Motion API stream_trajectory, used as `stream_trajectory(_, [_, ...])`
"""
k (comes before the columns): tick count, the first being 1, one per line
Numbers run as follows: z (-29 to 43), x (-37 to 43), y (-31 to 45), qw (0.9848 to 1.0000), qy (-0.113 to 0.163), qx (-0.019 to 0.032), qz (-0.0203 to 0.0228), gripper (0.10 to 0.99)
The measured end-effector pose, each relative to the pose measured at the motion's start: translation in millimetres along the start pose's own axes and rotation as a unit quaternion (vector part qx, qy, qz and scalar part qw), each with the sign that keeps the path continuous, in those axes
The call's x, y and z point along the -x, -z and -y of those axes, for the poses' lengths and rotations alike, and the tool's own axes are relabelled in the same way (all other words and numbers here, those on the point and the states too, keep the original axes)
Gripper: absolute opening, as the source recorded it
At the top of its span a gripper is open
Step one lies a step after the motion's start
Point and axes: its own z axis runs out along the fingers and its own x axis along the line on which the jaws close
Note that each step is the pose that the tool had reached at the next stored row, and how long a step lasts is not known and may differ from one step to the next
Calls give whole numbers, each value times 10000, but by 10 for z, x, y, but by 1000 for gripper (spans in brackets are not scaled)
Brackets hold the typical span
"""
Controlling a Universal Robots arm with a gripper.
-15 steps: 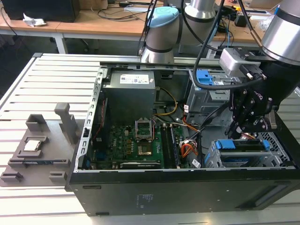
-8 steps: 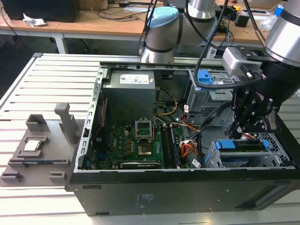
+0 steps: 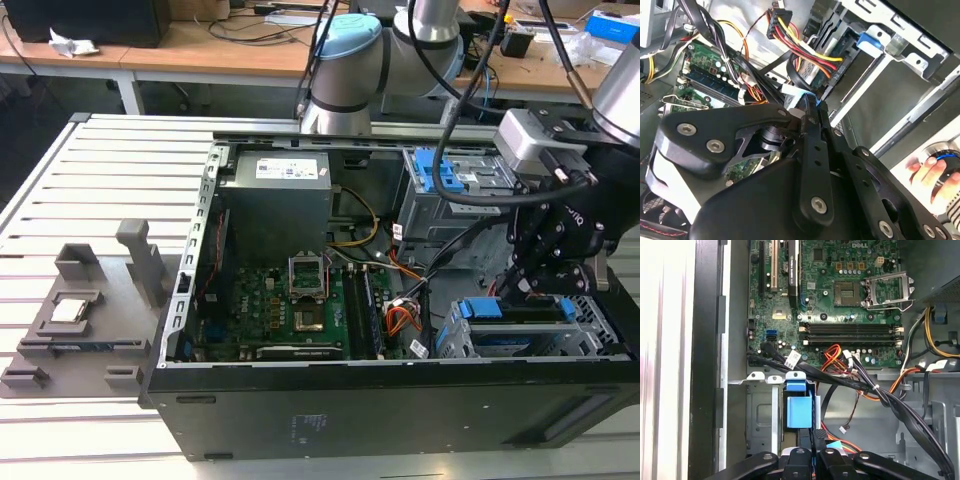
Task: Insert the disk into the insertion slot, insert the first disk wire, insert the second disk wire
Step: 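Insert the second disk wire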
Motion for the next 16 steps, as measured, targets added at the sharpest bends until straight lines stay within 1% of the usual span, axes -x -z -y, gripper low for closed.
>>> stream_trajectory(2, [16,0,-2,10000,1,18,10,141])
stream_trajectory(4, [41,-4,-4,10000,4,44,32,141])
stream_trajectory(6, [56,-11,-4,10000,5,58,40,141])
stream_trajectory(11, [81,-43,-6,10000,4,76,44,141])
stream_trajectory(16, [96,-53,-8,10000,5,89,42,141])
